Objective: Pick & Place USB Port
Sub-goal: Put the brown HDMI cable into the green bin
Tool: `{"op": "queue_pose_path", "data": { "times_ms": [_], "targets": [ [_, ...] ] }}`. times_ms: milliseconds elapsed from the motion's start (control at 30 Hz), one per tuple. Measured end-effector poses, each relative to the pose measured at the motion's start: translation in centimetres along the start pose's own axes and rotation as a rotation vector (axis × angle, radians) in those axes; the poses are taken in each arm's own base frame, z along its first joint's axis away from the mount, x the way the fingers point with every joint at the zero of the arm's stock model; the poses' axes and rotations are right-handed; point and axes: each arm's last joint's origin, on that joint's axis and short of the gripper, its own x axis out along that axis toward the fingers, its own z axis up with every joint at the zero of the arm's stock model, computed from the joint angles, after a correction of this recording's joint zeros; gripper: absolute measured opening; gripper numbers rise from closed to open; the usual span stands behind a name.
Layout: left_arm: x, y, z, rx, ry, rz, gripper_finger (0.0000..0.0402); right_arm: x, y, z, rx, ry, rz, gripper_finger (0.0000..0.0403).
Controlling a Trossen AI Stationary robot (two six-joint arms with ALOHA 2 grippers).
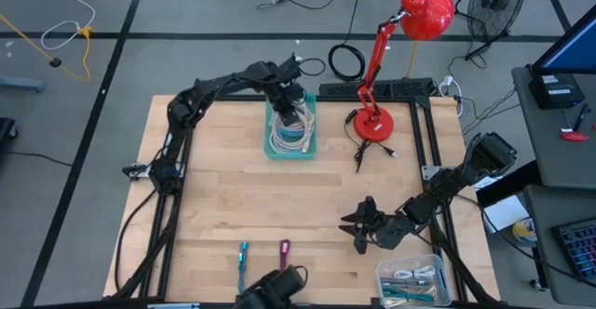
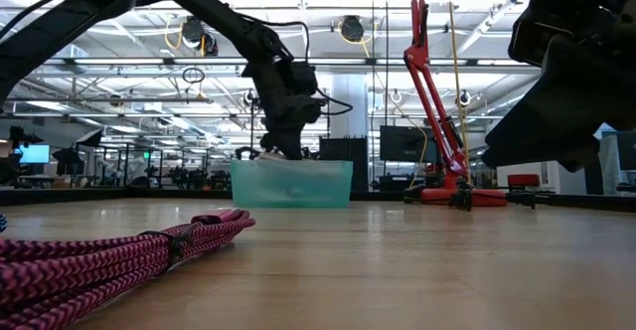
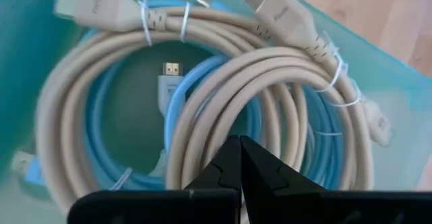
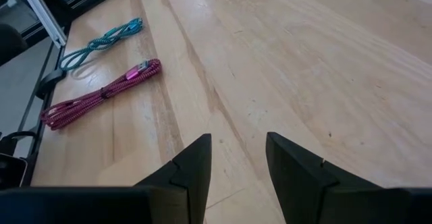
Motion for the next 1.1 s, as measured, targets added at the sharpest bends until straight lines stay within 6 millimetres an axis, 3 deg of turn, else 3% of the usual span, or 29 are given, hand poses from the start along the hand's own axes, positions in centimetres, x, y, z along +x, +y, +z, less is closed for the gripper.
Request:
{"op": "queue_pose_path", "data": {
  "times_ms": [500,833,1100],
  "targets": [
    [2.9,-0.3,0.0,0.021,0.039,-0.029,0.0,0.1,-0.1,0.1,-0.017,0.002,-0.008,0.0132],
    [5.2,1.0,-1.9,-0.02,0.032,-0.072,0.0,0.1,-0.1,0.1,-0.017,0.003,-0.008,0.0132],
    [5.3,1.4,-1.9,-0.038,0.015,-0.07,0.0,0.3,-0.3,0.4,-0.011,-0.004,-0.02,0.0132]
  ]
}}
